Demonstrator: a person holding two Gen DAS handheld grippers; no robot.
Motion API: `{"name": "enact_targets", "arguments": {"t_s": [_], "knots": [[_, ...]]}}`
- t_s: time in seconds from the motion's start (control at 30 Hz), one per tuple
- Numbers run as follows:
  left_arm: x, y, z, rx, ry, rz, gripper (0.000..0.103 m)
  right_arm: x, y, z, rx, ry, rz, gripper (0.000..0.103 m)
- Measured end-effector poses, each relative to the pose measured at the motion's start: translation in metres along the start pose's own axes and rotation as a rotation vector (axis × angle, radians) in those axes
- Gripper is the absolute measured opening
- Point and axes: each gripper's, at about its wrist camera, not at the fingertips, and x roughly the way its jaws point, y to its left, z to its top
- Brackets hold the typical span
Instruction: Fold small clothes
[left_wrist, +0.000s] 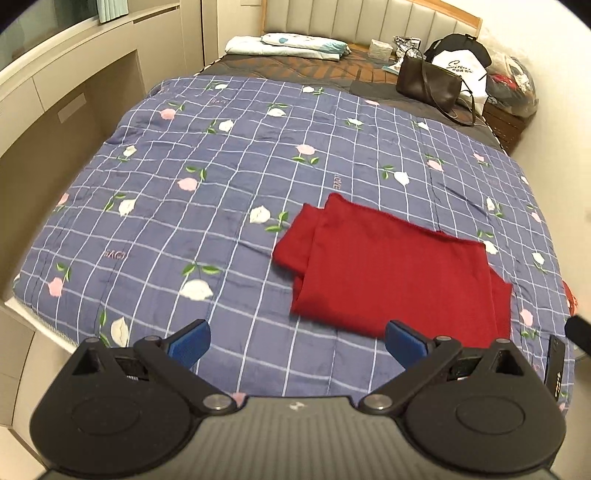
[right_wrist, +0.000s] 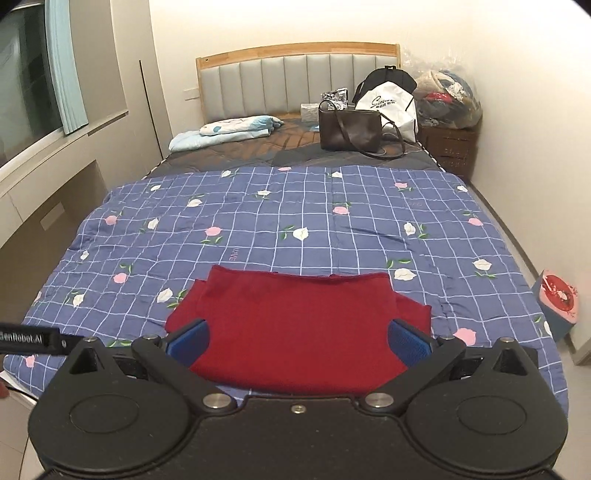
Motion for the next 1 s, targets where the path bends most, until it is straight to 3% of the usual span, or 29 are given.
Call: {"name": "enact_targets", "arguments": {"t_s": [0.23,0.43,1.0], "knots": [[-0.007,0.0,-0.015,-0.005,0.023,-0.001,0.102,-0.003,0.008,-0.004,-0.028,0.059,-0.066,0.102],[-0.013,-0.014,-0.017,0.018,0.018,0.011,0.102,-0.004,-0.001,-0.001,-0.003,0.081,-0.047,0.102],[-0.005,-0.1,-0.008,-0.004,0.011,0.038,0.102,0.011,-0.068,0.031,-0.073,0.154,-0.015,0.102]]}}
